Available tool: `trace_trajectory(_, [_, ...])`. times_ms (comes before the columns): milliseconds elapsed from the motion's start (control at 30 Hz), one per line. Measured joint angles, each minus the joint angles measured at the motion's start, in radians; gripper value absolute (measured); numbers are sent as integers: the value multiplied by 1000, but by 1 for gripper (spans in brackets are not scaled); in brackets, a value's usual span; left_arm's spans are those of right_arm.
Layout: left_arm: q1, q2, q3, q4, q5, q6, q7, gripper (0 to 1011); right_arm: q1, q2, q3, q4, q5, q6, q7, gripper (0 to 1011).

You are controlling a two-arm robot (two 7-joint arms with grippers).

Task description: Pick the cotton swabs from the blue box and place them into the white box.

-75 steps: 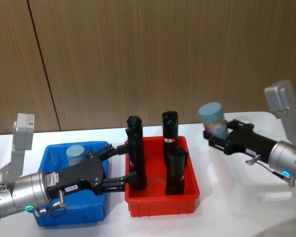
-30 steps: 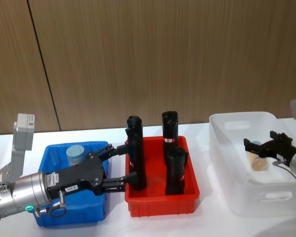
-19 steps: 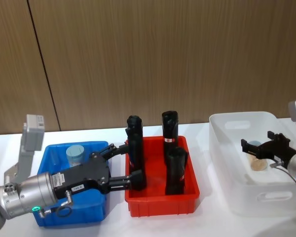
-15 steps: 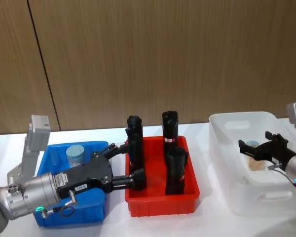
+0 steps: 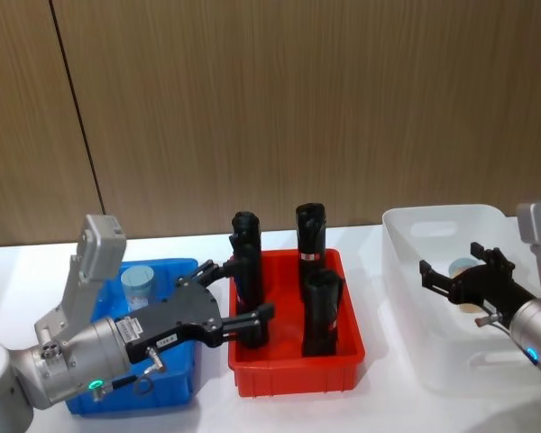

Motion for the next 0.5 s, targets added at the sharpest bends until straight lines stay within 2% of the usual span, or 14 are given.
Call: trace_trajectory(500, [40,-10,22,-74,69,8,201,1004,-137,-5,1,-200,-3,-34,-56,1001])
